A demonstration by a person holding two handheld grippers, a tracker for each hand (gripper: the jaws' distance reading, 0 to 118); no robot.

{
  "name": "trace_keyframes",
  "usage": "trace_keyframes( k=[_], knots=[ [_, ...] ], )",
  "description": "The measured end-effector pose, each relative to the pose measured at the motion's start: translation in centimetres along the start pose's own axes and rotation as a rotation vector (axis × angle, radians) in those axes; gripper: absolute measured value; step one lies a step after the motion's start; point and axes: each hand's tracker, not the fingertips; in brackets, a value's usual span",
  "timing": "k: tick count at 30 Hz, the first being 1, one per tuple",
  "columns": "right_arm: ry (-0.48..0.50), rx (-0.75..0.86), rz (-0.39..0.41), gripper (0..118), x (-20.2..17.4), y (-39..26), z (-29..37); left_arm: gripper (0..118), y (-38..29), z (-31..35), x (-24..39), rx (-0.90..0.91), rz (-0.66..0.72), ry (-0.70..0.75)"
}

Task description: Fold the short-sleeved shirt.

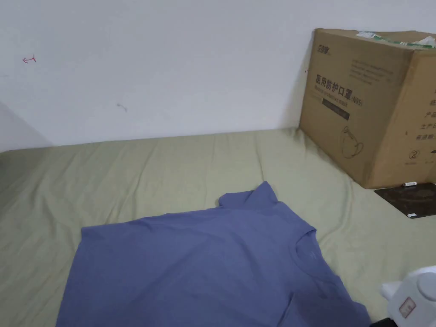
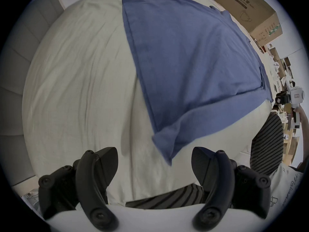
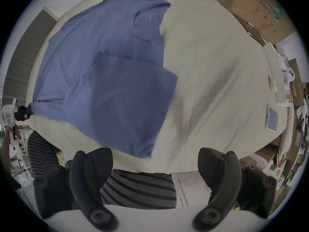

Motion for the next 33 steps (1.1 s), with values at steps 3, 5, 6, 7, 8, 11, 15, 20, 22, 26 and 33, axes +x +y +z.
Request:
trace_keyframes(
  k=[3, 5, 6, 7, 8, 11, 15, 20, 22, 26, 33],
  knots=[
    [0.049, 0.159, 0.022, 105, -1.7, 0.7, 2.9, 96, 0.4, 2.6, 1.0, 0.102, 0.023, -0.039],
    [0.072, 0.312, 0.057, 104, -3.6, 1.1, 5.1, 95, 0.7, 5.0, 1.5, 0.27, 0.079, -0.091],
    [0.09, 0.437, 0.078, 100, -4.8, 1.0, 6.4, 93, 0.6, 6.2, 2.1, 0.384, 0.115, -0.115],
    [0.115, 0.584, 0.09, 93, -6.1, 0.5, 7.7, 89, 0.5, 7.4, 3.0, 0.524, 0.131, -0.121],
    [0.147, 0.732, 0.106, 76, -7.1, -0.1, 8.7, 80, 0.1, 8.5, 4.0, 0.658, 0.146, -0.117],
    [0.16, 1.121, 0.055, 59, -10.3, -1.8, 10.4, 70, -1.2, 10.9, 7.3, 1.018, 0.196, -0.024],
    [0.207, 1.369, -0.015, 5, -13.4, -1.6, 11.0, 1, -1.4, 11.9, 11.1, 1.321, 0.245, 0.083],
    [0.089, 1.438, -0.002, 0, -15.8, 0.0, 11.2, 0, 1.0, 11.8, 12.6, 1.399, 0.175, 0.158],
    [0.094, 1.44, 0.0, 0, -16.0, 0.3, 11.5, 0, 1.7, 11.8, 13.4, 1.397, 0.103, 0.184],
    [0.105, 1.445, -0.018, 0, -15.9, 1.3, 11.7, 0, 2.8, 11.2, 14.1, 1.337, 0.066, 0.164],
    [0.159, 1.279, -0.047, 0, -15.1, 2.7, 10.9, 0, 6.5, 9.8, 11.6, 0.852, 0.082, -0.024]
  ],
)
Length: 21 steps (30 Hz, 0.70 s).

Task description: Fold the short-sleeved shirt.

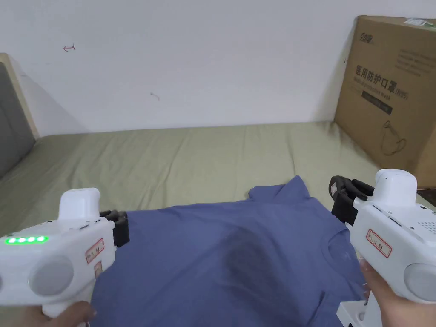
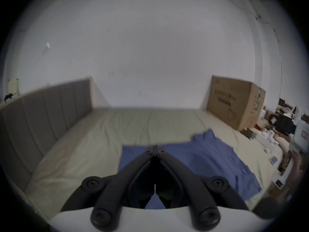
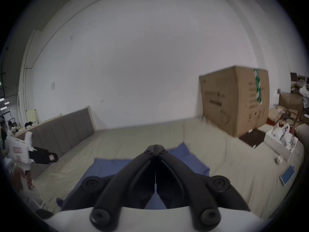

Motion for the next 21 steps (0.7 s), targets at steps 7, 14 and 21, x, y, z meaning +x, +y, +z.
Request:
trace_keyframes(
  k=[7, 14, 21],
  knots=[
    [0.083, -0.307, -0.003, 0, 0.9, -2.8, 0.6, 53, -5.5, -4.1, -8.8, -0.65, 0.295, -0.039],
    [0.099, -0.412, 0.04, 0, 0.4, -5.9, 2.1, 104, -11.9, -4.9, -10.5, -0.699, 0.056, 0.216],
    [0.109, -0.468, 0.074, 0, 0.3, -6.5, 2.8, 58, -14.5, -4.2, -9.7, -0.618, 0.042, 0.231]
  ],
)
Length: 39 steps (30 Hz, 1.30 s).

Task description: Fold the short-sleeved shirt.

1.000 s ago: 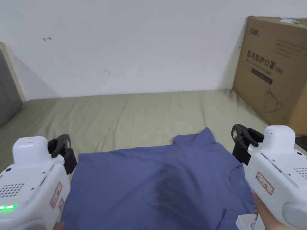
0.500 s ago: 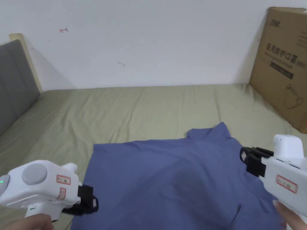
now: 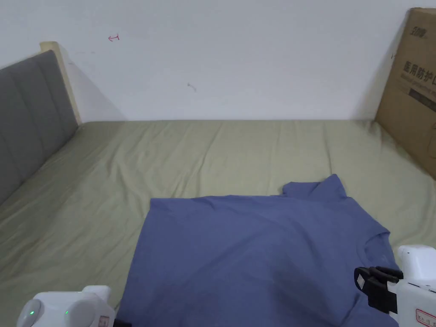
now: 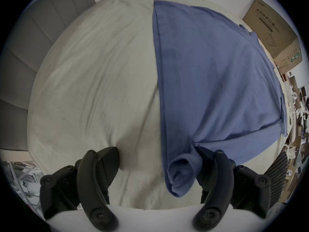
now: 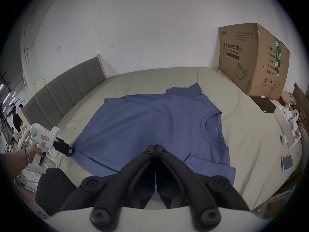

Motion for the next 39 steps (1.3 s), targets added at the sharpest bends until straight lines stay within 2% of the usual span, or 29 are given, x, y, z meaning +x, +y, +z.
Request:
trace_keyframes(
  k=[1, 2, 7, 8, 10, 11, 13, 14, 16, 19, 20, 21, 22, 24, 25, 28, 30, 32, 35, 39],
  knots=[
    [-0.001, -0.01, -0.011, 0, 0.4, -0.1, 0.2, 18, -0.2, 0.8, 0.1, 0.066, -0.004, -0.003],
    [-0.003, -0.024, -0.031, 0, 0.9, -0.1, 0.4, 2, -0.2, 1.4, 0.4, 0.1, 0.017, -0.075],
    [-0.009, -0.136, -0.157, 0, 6.2, -0.1, 0.7, 2, -1.2, 3.5, 1.5, 0.096, 0.002, -0.101],
    [-0.04, -0.185, -0.18, 18, 7.6, -0.1, 0.4, 2, -1.4, 4.0, 1.6, 0.11, -0.003, -0.085],
    [-0.107, -0.346, -0.218, 90, 10.7, -0.3, -0.6, 2, -1.4, 4.8, 1.4, 0.141, 0.011, -0.072],
    [-0.131, -0.467, -0.221, 95, 12.0, -1.0, -1.4, 2, -1.4, 5.0, 1.3, 0.149, 0.017, -0.07],
    [-0.127, -0.628, -0.265, 95, 14.7, -3.0, -2.5, 2, -1.2, 5.0, 1.2, 0.146, 0.01, -0.069],
    [-0.152, -0.673, -0.261, 94, 15.6, -4.1, -3.1, 2, -1.1, 4.9, 1.2, 0.139, 0.005, -0.067],
    [-0.236, -0.729, -0.207, 94, 16.2, -5.8, -4.0, 2, -1.2, 5.0, 1.9, 0.11, -0.007, -0.061],
    [-0.173, -0.783, -0.164, 92, 15.7, -8.1, -4.9, 2, -1.6, 4.1, 2.3, 0.051, -0.034, -0.047],
    [-0.172, -0.78, -0.121, 89, 15.1, -8.3, -4.8, 2, -1.6, 3.7, 2.3, 0.028, -0.038, -0.047],
    [-0.21, -0.745, -0.047, 87, 14.4, -8.3, -4.3, 2, -1.8, 3.5, 2.3, 0.011, -0.039, -0.044],
    [-0.193, -0.721, -0.018, 76, 14.1, -7.9, -4.0, 2, -1.9, 3.3, 2.3, 0.0, -0.036, -0.055],
    [-0.212, -0.688, 0.028, 16, 13.7, -7.3, -3.4, 2, -1.9, 3.2, 2.0, 0.002, -0.026, -0.061],
    [-0.205, -0.669, 0.035, 4, 13.0, -7.1, -2.8, 2, -1.8, 3.3, 1.9, 0.004, -0.016, -0.069],
    [-0.172, -0.689, 0.069, 4, 12.9, -6.9, -2.0, 2, -1.6, 3.5, 1.7, 0.005, -0.015, -0.077],
    [-0.161, -0.682, 0.059, 3, 13.0, -6.6, -1.6, 2, -1.5, 3.9, 1.6, 0.003, -0.033, -0.078],
    [-0.138, -0.662, 0.008, 3, 13.1, -6.0, -1.0, 2, -1.3, 4.4, 1.4, 0.004, -0.035, -0.084],
    [-0.116, -0.592, -0.017, 3, 12.9, -4.2, 0.1, 2, -0.7, 5.3, 1.0, 0.021, -0.014, -0.102],
    [-0.073, -0.489, -0.112, 3, 13.2, 0.0, 1.5, 2, 2.0, 7.3, 0.3, 0.072, 0.005, -0.15]
  ],
)
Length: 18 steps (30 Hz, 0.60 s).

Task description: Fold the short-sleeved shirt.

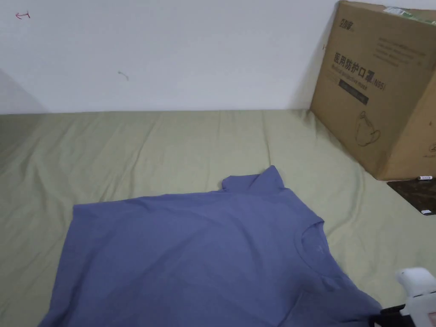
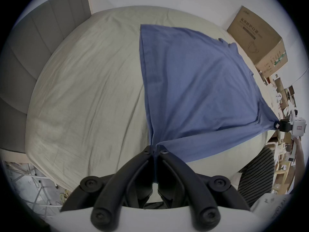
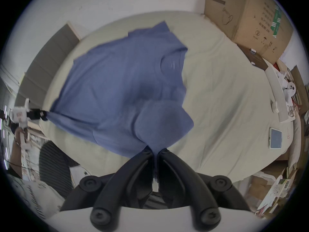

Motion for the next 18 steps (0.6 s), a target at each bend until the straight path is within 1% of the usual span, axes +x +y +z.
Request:
trace_keyframes(
  k=[4, 5, 6, 7, 9, 11, 13, 15, 18],
  knots=[
    [0.029, 0.078, -0.047, 3, 0.5, 5.3, 0.9, 2, 5.4, 1.5, -0.2, 0.132, 0.033, -0.011],
    [0.039, 0.092, -0.065, 3, 0.7, 7.1, 0.5, 2, 7.2, 1.4, -0.3, 0.158, 0.047, -0.022],
    [0.041, 0.099, -0.071, 3, 0.0, 8.8, 0.3, 2, 9.0, 0.9, -0.4, 0.165, 0.048, -0.021],
    [0.032, 0.118, -0.073, 3, 0.1, 10.5, -0.4, 2, 10.6, 0.4, -0.5, 0.178, 0.051, -0.009],
    [0.018, 0.131, -0.083, 3, 0.6, 14.0, -2.6, 2, 13.7, -1.4, -0.7, 0.205, 0.055, 0.018],
    [0.032, 0.135, -0.16, 3, 1.6, 17.5, -5.6, 2, 16.4, -4.3, -0.9, 0.213, 0.064, 0.021],
    [0.04, 0.122, -0.209, 3, 2.2, 20.0, -9.0, 2, 18.1, -7.2, -1.4, 0.228, 0.082, 0.016],
    [0.019, 0.092, -0.226, 3, 2.6, 21.7, -12.6, 2, 19.3, -10.4, -1.6, 0.215, 0.1, 0.02],
    [-0.045, 0.058, -0.212, 3, 2.4, 22.5, -16.7, 2, 19.9, -14.0, -2.0, 0.17, 0.099, 0.034]
  ],
)
